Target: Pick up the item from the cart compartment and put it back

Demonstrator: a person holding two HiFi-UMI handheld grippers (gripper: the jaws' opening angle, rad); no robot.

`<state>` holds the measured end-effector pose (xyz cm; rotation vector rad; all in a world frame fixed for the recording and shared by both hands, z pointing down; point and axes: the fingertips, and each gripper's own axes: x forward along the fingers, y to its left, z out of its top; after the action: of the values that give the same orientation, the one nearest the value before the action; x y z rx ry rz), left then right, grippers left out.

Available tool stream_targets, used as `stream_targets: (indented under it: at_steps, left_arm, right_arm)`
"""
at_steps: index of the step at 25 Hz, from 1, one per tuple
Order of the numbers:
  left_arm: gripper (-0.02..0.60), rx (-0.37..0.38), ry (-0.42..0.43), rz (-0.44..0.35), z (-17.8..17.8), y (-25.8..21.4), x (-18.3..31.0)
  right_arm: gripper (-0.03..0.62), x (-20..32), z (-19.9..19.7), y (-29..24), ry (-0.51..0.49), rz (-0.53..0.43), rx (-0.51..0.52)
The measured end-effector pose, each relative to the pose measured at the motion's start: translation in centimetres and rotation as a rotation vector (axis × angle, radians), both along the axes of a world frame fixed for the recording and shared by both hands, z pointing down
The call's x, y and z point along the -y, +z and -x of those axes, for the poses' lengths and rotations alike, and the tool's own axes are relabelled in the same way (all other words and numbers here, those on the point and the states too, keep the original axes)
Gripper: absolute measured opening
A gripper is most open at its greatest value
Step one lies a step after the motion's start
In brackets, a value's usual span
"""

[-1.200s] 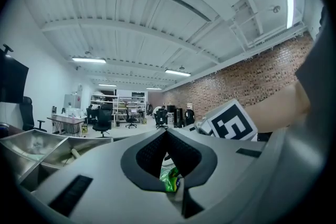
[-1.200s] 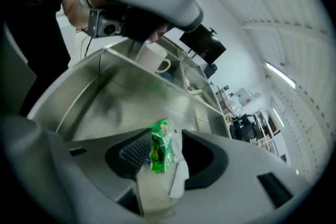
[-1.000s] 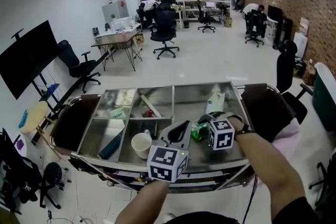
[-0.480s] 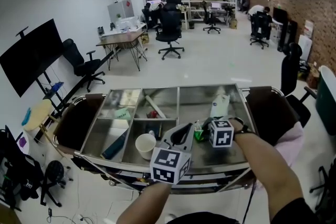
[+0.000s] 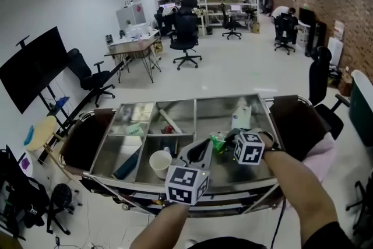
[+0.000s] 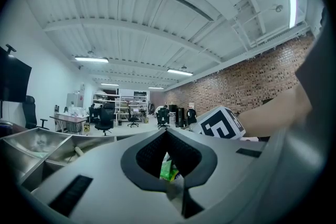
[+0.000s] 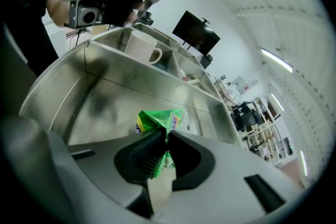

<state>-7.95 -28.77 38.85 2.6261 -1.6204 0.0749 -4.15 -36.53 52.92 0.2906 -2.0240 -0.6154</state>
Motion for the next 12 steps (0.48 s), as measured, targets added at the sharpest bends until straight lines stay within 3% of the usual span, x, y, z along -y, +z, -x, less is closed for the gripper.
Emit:
stream_targets:
  at_steps: [2, 5, 8, 12]
  left_arm:
    - [0.0, -0.005, -0.002, -0.006, 0.0, -0.3, -0.1]
    - [0.0, -0.014, -0.01, -0.016, 0.2, -0.6, -0.1]
    - [0.0, -0.022, -0.012, -0.026, 0.0, -0.8, -0.4]
    - [0.0, -0.033, 0.0, -0.042, -0.6, -1.0, -1.2]
  right_arm:
    - [0.052, 0.7, -0.4, -1.8, 0.08, 0.024, 0.122]
    - [0.052, 1.0, -1.2, -5.9, 0.247, 0.153, 0.429]
    - [0.052, -0.1, -2.8, -9.7, 0.339, 0.26, 0.705]
    - [0.052, -2.5, -5.2, -12.1, 0.4, 0.287, 0.901]
